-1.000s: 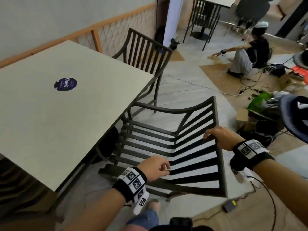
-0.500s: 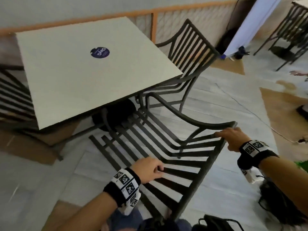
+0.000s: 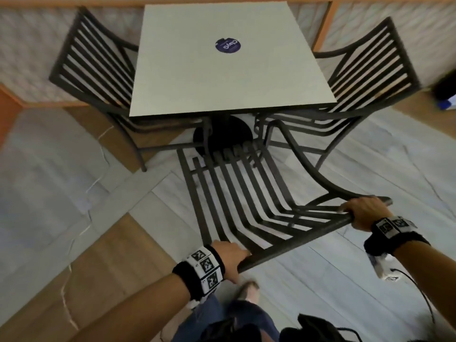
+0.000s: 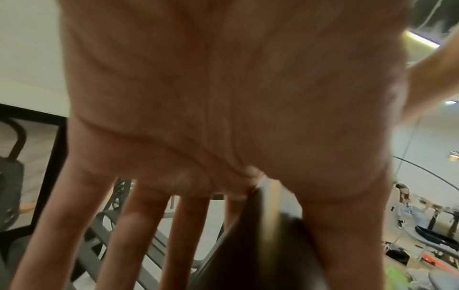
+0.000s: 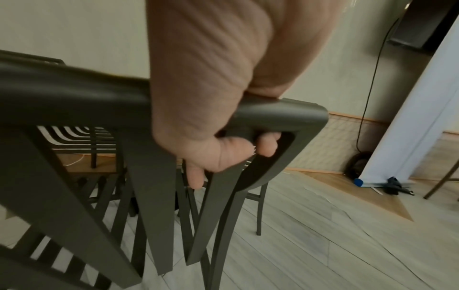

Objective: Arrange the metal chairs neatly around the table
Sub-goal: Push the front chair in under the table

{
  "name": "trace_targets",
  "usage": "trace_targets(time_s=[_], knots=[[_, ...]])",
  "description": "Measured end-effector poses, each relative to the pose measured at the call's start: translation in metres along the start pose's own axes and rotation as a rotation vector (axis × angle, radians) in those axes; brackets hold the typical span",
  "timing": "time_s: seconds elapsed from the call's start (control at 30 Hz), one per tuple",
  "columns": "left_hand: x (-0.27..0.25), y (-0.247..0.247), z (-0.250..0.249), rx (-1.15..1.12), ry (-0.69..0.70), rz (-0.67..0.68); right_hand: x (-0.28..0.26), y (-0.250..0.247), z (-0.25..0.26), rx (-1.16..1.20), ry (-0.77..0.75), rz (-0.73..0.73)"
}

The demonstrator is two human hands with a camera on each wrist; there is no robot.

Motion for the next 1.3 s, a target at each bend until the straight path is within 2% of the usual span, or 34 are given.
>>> trace_targets(time_s=[0.13, 0.27, 0.43, 0.63, 0.87, 1.17, 1.3], knots=[[-0.011, 0.011, 0.013, -0.031, -0.012, 0.057, -0.014, 0.003, 0.013, 0.012, 0.043, 0.006], [-0.033, 0.017, 0.040, -0.103, -0.030, 0.080, -0.040, 0.008, 0.046, 0.051, 0.058, -0.009], [-0.057, 0.014, 0.081, -0.076, -0.102, 0.113, -0.056, 0.012, 0.087, 0.053, 0.123, -0.011], [-0.069, -0.016, 0.116, -0.080, -0.170, -0.026, -0.036, -0.004, 0.110, 0.098, 0.140, -0.034], [-0.064, -0.040, 0.137, -0.105, -0.233, -0.190, -0.007, -0.029, 0.109, 0.091, 0.141, -0.030], [-0.055, -0.058, 0.148, -0.143, -0.235, -0.196, 0.012, -0.043, 0.102, 0.121, 0.106, -0.004], [-0.051, -0.059, 0.139, -0.094, -0.203, -0.254, 0.014, -0.047, 0.095, 0.139, 0.123, -0.004]])
Point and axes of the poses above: each hand's wrist, its own x-axis towards the middle knuckle, its own y-axis out of the palm, z = x × y, the point moved 4 cm from there along x, towards the middle knuckle, and after that the axes turned 12 degrees about -x, right-handed, at the moved point
